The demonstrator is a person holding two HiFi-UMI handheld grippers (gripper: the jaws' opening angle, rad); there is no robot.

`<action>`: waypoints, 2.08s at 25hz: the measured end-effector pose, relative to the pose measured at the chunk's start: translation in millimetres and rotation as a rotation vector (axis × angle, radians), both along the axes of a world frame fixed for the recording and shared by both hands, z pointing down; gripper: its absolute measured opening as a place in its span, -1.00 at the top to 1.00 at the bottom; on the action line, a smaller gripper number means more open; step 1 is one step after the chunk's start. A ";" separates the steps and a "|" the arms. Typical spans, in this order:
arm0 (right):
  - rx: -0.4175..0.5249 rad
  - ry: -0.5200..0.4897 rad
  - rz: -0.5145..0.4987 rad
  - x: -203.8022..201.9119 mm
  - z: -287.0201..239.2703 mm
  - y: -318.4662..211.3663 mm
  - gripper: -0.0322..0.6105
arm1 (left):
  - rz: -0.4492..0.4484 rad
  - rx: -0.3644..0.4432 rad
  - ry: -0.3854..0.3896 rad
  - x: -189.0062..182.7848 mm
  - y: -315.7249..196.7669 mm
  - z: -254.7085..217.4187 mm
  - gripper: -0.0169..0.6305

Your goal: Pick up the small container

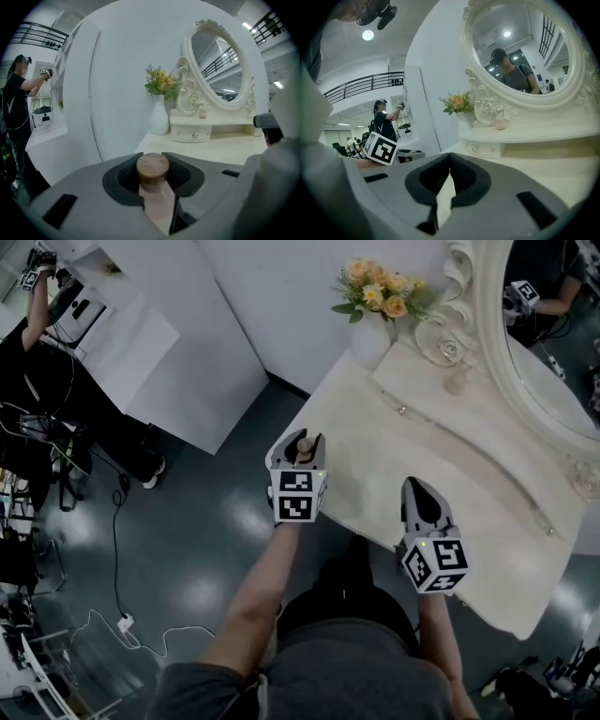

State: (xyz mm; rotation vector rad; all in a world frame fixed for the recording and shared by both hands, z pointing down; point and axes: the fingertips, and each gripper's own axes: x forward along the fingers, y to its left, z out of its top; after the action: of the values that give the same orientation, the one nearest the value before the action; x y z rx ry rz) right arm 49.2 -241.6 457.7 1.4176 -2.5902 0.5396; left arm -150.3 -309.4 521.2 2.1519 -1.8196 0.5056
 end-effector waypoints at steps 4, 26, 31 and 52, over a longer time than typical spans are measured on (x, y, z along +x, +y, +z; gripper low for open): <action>0.002 0.000 0.000 -1.6 0.0 0.1 0.89 | 0.005 -0.006 0.009 -0.9 -0.3 -0.5 0.59; 0.039 0.013 0.068 14.3 -14.2 4.7 0.89 | 0.129 0.063 0.006 31.0 -9.7 -62.5 0.61; 0.049 0.010 0.102 24.2 -17.3 8.8 0.89 | 0.165 0.081 0.003 41.2 -8.1 -78.9 0.61; 0.089 0.015 0.156 40.3 -31.4 29.4 0.89 | 0.278 0.176 0.017 68.1 17.7 -151.4 0.61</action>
State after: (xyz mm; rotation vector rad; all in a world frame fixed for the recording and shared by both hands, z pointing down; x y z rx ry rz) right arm 89.5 -212.2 426.4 1.6553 -2.5359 0.4354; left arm -82.1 -291.7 369.8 2.5383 -1.6180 0.3966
